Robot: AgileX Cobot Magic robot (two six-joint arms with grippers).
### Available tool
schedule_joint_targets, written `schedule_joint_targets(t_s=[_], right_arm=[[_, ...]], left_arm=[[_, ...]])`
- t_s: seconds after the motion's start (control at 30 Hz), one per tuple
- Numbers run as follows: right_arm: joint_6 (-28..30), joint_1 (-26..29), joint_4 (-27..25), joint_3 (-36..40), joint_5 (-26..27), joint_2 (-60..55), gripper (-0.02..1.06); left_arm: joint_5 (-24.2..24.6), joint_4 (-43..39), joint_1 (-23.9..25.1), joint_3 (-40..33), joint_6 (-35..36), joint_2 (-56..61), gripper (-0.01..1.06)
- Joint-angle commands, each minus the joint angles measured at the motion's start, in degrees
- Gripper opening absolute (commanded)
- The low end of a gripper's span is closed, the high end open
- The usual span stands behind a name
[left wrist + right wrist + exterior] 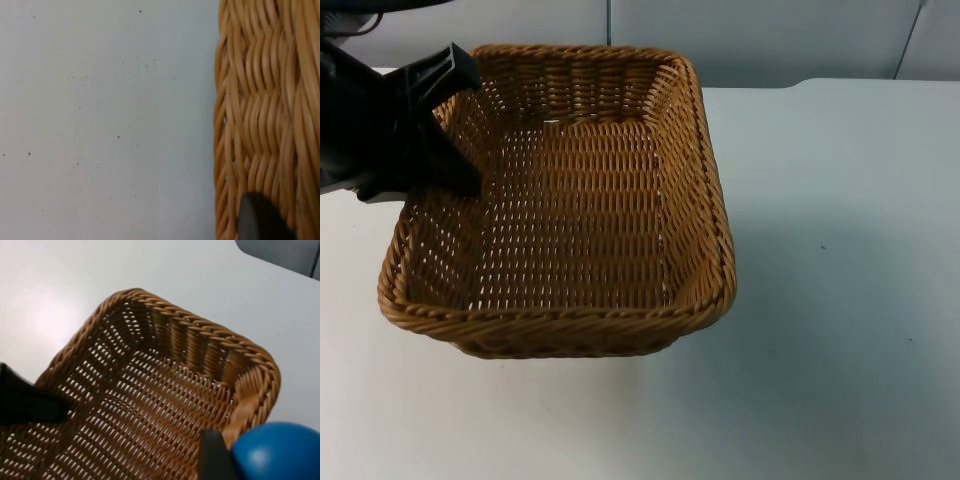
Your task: Pick up the basket with the left hand and place the ball into the basket with the right hand.
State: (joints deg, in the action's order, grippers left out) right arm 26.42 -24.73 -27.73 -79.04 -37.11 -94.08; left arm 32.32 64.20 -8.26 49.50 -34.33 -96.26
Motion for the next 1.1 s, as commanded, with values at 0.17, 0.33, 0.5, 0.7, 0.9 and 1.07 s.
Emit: schedule_joint_targets(t_s=[0.17,0.33,0.5,0.7,0.9,1.07], right_arm=[[1.2,-4.7,-0.8,-0.5,0.5,-3.0,0.00],[1.2,-7.6,-0.9,-0.5,1.0,-6.8,0.00],[2.3,-10.5,-1.3,-0.5,3.5,-10.1,0.00],[2.3,-11.9,-2.1,-0.5,6.1,-11.9,0.00],[2.3,-11.9,-2.4,-0.5,6.7,-13.2,0.00],[2.4,-11.9,-2.5,-0.5,7.6,-15.5,0.00]], left_arm=[[0.8,1.3,0.0,0.1,0.5,0.8,0.00],[0.8,1.3,0.0,0.1,0.5,0.8,0.00],[0.8,1.3,0.0,0.1,0.5,0.8,0.00],[0.7,1.2,0.0,0.0,0.5,0.8,0.00],[0.7,1.2,0.0,0.0,0.5,0.8,0.00],[0.7,1.2,0.0,0.0,0.5,0.8,0.00]])
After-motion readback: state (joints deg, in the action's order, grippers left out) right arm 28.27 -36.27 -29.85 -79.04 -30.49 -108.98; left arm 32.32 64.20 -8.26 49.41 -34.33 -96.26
